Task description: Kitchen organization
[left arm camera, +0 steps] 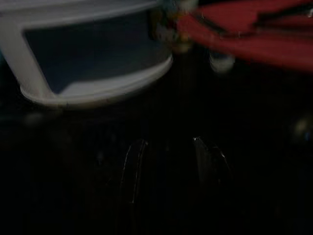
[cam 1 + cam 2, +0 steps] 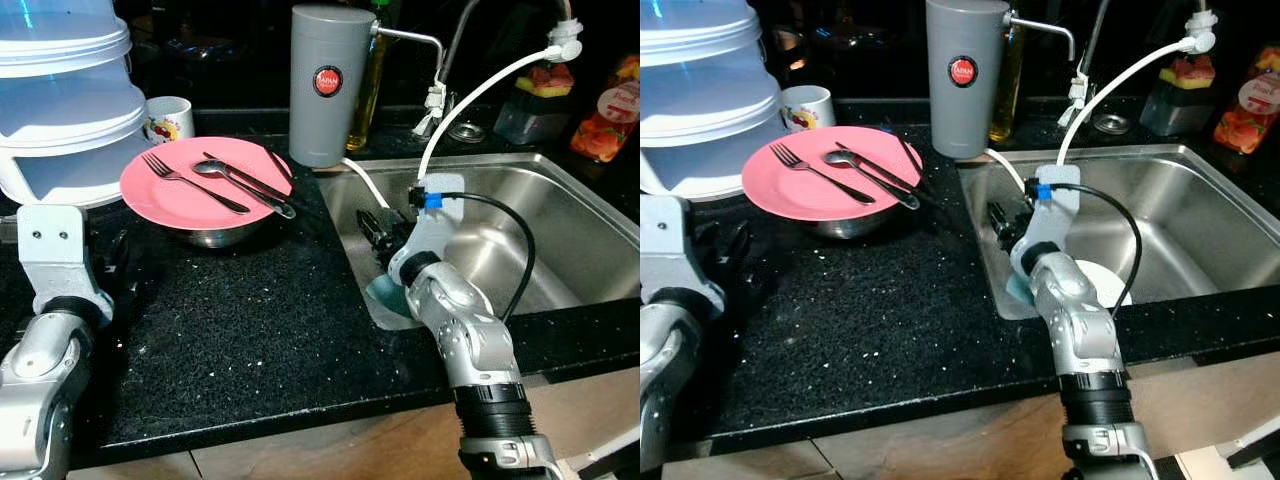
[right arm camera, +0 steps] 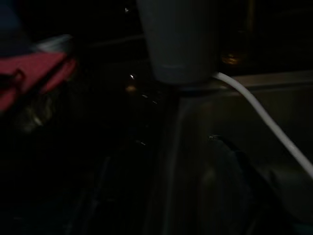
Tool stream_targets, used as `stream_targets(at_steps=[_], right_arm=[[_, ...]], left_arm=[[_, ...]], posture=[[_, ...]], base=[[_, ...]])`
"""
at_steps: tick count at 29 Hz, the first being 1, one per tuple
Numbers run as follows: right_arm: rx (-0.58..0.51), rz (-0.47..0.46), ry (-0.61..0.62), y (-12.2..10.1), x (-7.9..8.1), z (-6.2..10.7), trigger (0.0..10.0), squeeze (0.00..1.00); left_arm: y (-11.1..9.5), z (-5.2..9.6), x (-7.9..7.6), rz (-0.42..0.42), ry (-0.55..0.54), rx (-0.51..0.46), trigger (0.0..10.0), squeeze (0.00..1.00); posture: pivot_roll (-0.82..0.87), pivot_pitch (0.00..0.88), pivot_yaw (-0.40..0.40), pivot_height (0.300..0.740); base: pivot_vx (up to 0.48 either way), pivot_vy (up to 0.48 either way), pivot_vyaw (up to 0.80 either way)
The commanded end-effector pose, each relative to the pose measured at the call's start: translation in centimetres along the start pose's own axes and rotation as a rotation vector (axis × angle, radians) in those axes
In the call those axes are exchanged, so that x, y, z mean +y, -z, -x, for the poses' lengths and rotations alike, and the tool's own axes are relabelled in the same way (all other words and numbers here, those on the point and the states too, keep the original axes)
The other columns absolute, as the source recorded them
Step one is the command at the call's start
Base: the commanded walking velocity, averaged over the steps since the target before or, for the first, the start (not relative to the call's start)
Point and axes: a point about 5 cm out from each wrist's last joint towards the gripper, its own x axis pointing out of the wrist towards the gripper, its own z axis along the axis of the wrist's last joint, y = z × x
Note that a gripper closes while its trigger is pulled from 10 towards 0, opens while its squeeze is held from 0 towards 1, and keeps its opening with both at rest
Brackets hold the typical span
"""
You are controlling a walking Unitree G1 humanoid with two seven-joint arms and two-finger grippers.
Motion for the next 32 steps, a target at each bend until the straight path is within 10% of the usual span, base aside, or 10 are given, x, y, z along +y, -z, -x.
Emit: stream_targets(at_steps=[1, 7, 8, 18, 19, 20, 21, 25, 26, 32], right_arm=[[0.013, -0.029, 0.007, 0.1, -0.7, 0.1, 10.0, 1.0], [0.089, 0.007, -0.1, 0.0, -1.6, 0.6, 10.0, 1.0], [0.092, 0.02, -0.147, -0.2, -1.7, 0.9, 10.0, 0.0], [-0.026, -0.006, -0.389, -2.4, -0.4, 2.3, 10.0, 0.0], [-0.042, -0.022, -0.404, -2.7, -0.1, 2.4, 10.0, 0.17], [-0.053, -0.029, -0.413, -2.8, 0.1, 2.4, 10.0, 0.91], [-0.061, -0.033, -0.423, -2.9, 0.3, 2.4, 10.0, 1.0], [-0.077, -0.017, -0.458, -2.9, 1.2, 2.5, 10.0, 1.0], [-0.077, -0.008, -0.466, -2.8, 1.4, 2.6, 10.0, 0.15], [-0.016, 0.05, -0.486, -1.7, 2.6, 2.4, 10.0, 0.0]], left_arm=[[-0.1, 0.4, -0.5, 0.019, 0.04, -0.015, 10.0, 0.0], [-0.2, 2.5, -3.5, 0.121, 0.261, -0.02, 10.0, 0.0], [-0.1, 3.0, -4.1, 0.124, 0.31, -0.027, 10.0, 0.0], [0.6, 4.6, -7.1, 0.148, 0.591, -0.006, 10.0, 0.0], [0.7, 4.7, -7.2, 0.138, 0.599, 0.004, 10.0, 0.0], [0.9, 4.7, -7.2, 0.13, 0.601, 0.012, 10.0, 0.0], [0.9, 4.7, -7.2, 0.125, 0.606, 0.014, 10.0, 0.0], [0.9, 4.7, -7.3, 0.133, 0.614, 0.009, 10.0, 0.0], [0.9, 4.6, -7.3, 0.137, 0.618, 0.006, 10.0, 0.0], [1.0, 4.6, -7.6, 0.121, 0.664, 0.017, 10.0, 0.0]], posture=[[0.01, 0.071, -0.038, 0.74], [0.01, 0.065, -0.038, 0.74], [0.01, 0.063, -0.039, 0.74], [0.0, 0.062, -0.038, 0.74], [0.0, 0.062, -0.038, 0.74], [0.0, 0.065, -0.037, 0.74], [0.0, 0.067, -0.036, 0.74], [0.0, 0.073, -0.036, 0.74], [0.0, 0.073, -0.036, 0.74], [0.0, 0.079, -0.031, 0.74]], base=[[0.0, 0.0, 0.0], [0.0, 0.0, 0.0], [0.0, 0.0, 0.0], [0.0, 0.0, 0.0], [0.0, 0.0, 0.0], [0.0, 0.0, 0.0], [0.0, 0.0, 0.0], [0.0, 0.0, 0.0], [0.0, 0.0, 0.0], [0.0, 0.0, 0.0]])
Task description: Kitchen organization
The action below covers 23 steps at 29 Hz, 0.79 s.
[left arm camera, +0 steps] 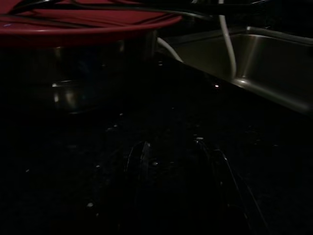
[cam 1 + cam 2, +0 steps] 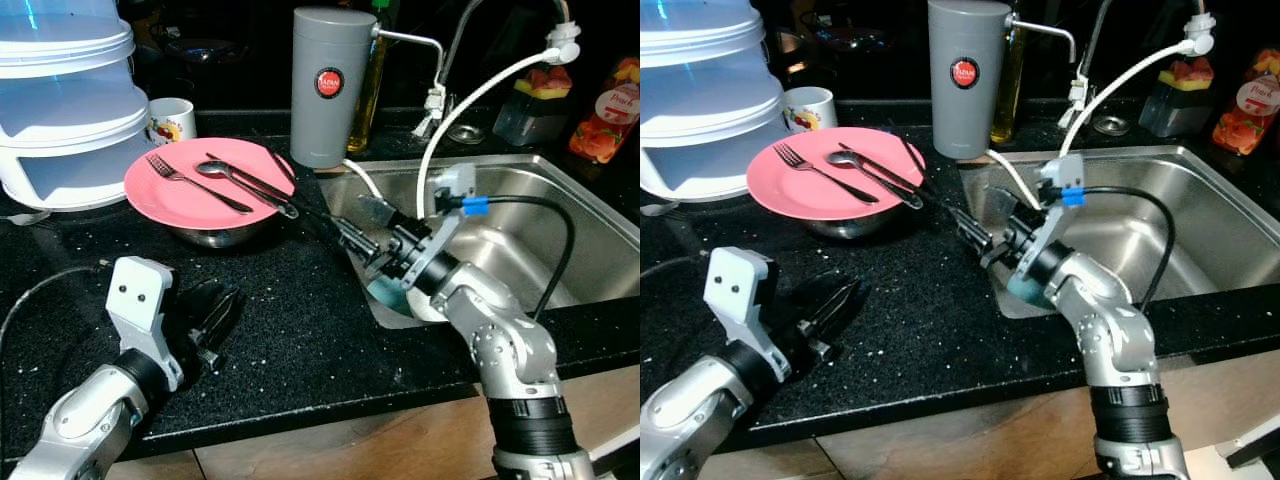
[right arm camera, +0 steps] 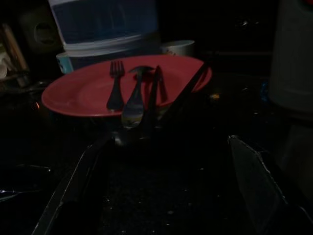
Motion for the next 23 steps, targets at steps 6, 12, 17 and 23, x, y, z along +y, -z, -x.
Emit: stream_targets(at_steps=[6, 12, 17, 23], right_arm=[[-0.007, 0.025, 0.067, 0.12, 0.27, -0.75, 10.0, 0.0], [-0.038, 0.01, 0.086, -0.44, -0.09, -0.84, 10.0, 0.0], [-0.06, -0.031, 0.086, -0.64, 0.04, -0.94, 10.0, 0.0], [-0.05, -0.065, 0.03, -0.5, 0.71, -1.01, 10.0, 0.0]], left_arm=[[0.35, -0.23, -0.19, -0.009, 0.033, 0.021, 10.0, 0.0], [0.29, -0.31, -0.25, -0.01, 0.039, 0.016, 10.0, 0.0], [0.28, -0.29, -0.25, -0.01, 0.04, 0.014, 10.0, 0.0], [0.27, -0.26, -0.36, -0.006, 0.046, 0.012, 10.0, 0.0]], posture=[[0.0, 0.081, -0.031, 0.74], [0.0, 0.079, -0.033, 0.74], [0.0, 0.078, -0.034, 0.74], [0.0, 0.077, -0.035, 0.74]], base=[[0.0, 0.0, 0.0], [0.0, 0.0, 0.0], [0.0, 0.0, 0.0], [0.0, 0.0, 0.0]])
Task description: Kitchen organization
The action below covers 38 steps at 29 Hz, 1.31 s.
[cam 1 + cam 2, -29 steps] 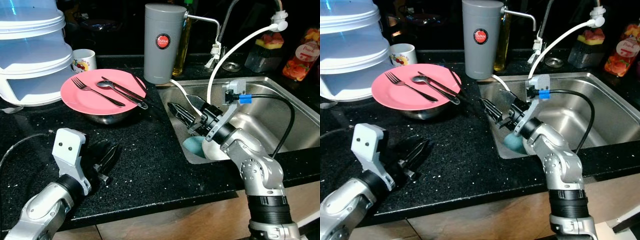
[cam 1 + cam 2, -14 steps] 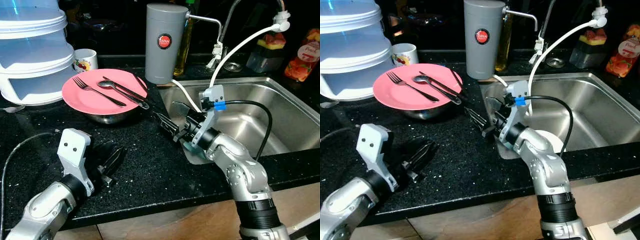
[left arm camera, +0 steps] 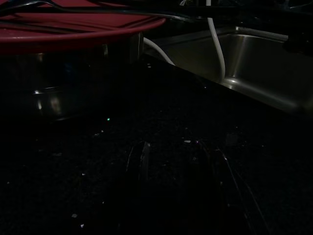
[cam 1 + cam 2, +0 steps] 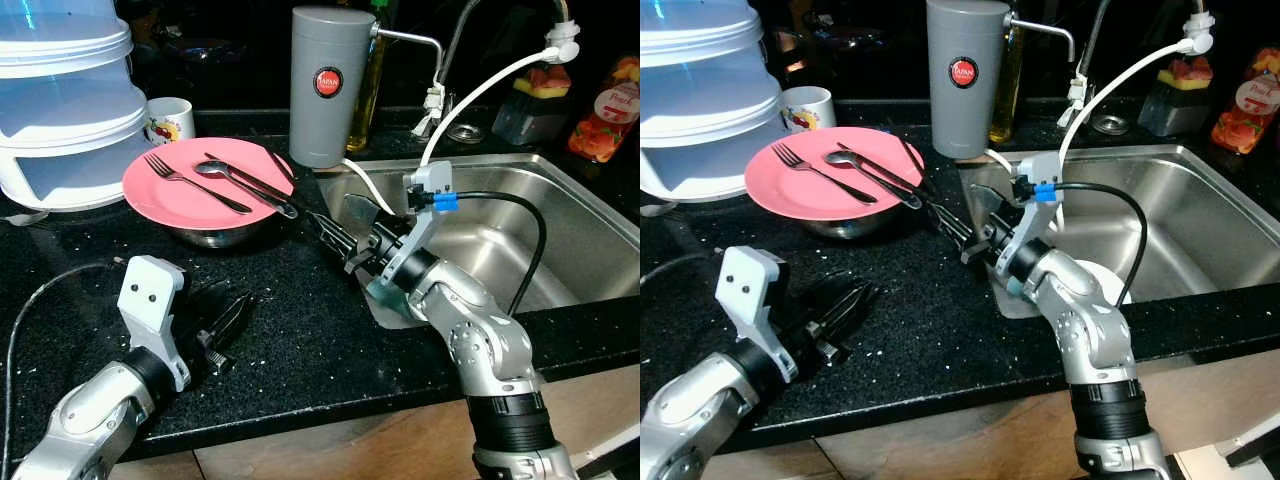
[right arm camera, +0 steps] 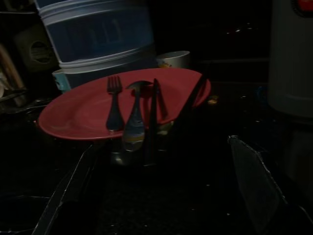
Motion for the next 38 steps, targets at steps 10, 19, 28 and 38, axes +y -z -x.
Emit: stream_targets(at_steps=[10, 19, 28, 38], right_arm=[[0.015, -0.02, -0.026, 0.02, 0.32, 0.08, 10.0, 0.0], [0.036, -0.027, -0.031, 0.32, 0.42, 0.14, 10.0, 0.0], [0.042, -0.043, -0.033, 0.46, 0.48, 0.1, 4.7, 0.0], [0.044, -0.049, -0.035, 0.45, 0.51, 0.18, 3.1, 0.0]], left_arm=[[0.31, 0.03, -0.16, 0.0, 0.02, 0.018, 10.0, 0.0], [0.34, 0.03, -0.34, 0.002, 0.032, 0.024, 10.0, 0.0], [0.31, 0.05, -0.3, -0.001, 0.034, 0.028, 10.0, 0.0], [0.31, 0.07, -0.29, 0.0, 0.039, 0.027, 10.0, 0.0]], posture=[[0.0, 0.076, -0.037, 0.74], [0.01, 0.077, -0.035, 0.74], [0.01, 0.077, -0.036, 0.74], [0.01, 0.078, -0.035, 0.74]], base=[[0.0, 0.0, 0.0], [0.0, 0.0, 0.0], [0.0, 0.0, 0.0], [0.0, 0.0, 0.0]])
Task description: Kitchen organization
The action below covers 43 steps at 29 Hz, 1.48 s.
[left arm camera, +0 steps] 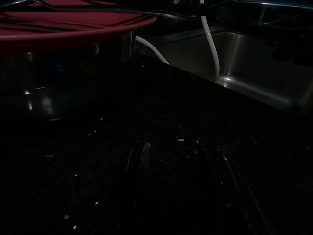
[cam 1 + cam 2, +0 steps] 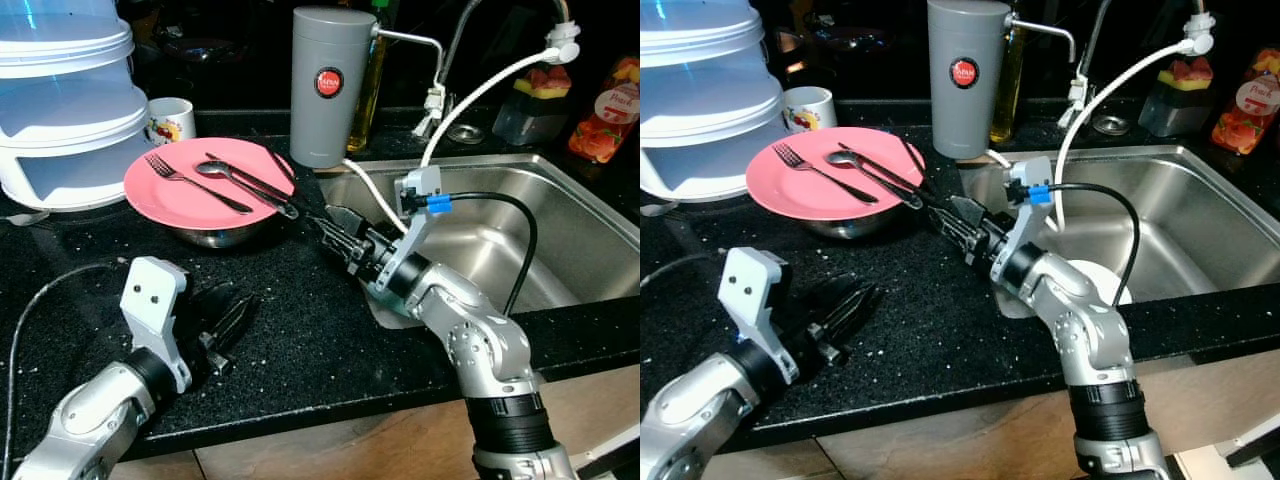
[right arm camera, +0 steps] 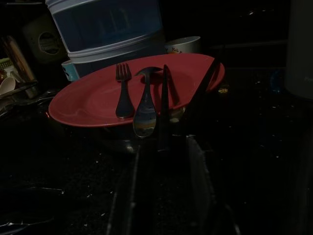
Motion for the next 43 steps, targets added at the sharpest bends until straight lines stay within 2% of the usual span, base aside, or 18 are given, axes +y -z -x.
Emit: stream_targets(at_steps=[1, 13, 17, 26, 40, 43], right_arm=[[-0.003, -0.008, -0.012, -0.2, 0.2, 0.2, 3.2, 0.0], [-0.013, -0.009, -0.02, -0.3, 0.2, 0.2, 3.2, 0.0], [-0.024, -0.015, -0.024, -0.5, 0.3, 0.2, 2.8, 0.0], [-0.052, -0.031, -0.021, -1.0, 0.1, 0.2, 2.7, 0.0], [-0.137, -0.059, 0.075, -2.6, -1.3, 0.2, 2.2, 0.0], [-0.144, -0.033, 0.135, -2.8, -2.1, 0.3, 2.1, 0.0]], left_arm=[[0.3, 0.1, -0.1, 0.002, 0.015, 0.021, 10.0, 0.0], [0.2, 0.1, -0.1, -0.001, 0.019, 0.018, 10.0, 0.0], [0.3, 0.1, -0.1, -0.001, 0.021, 0.017, 10.0, 0.0], [0.3, 0.1, -0.2, 0.001, 0.026, 0.015, 10.0, 0.0], [0.2, 0.0, -0.3, 0.007, 0.03, 0.011, 10.0, 0.0], [0.2, 0.0, -0.3, 0.006, 0.029, 0.011, 10.0, 0.0]], posture=[[0.01, 0.078, -0.035, 0.74], [0.01, 0.064, -0.036, 0.74], [0.01, 0.06, -0.038, 0.74], [0.01, 0.059, -0.039, 0.74], [0.01, 0.07, -0.041, 0.74], [0.01, 0.071, -0.042, 0.74]], base=[[0.0, 0.0, 0.0], [0.0, 0.0, 0.0], [0.0, 0.0, 0.0], [0.0, 0.0, 0.0], [0.0, 0.0, 0.0], [0.0, 0.0, 0.0]])
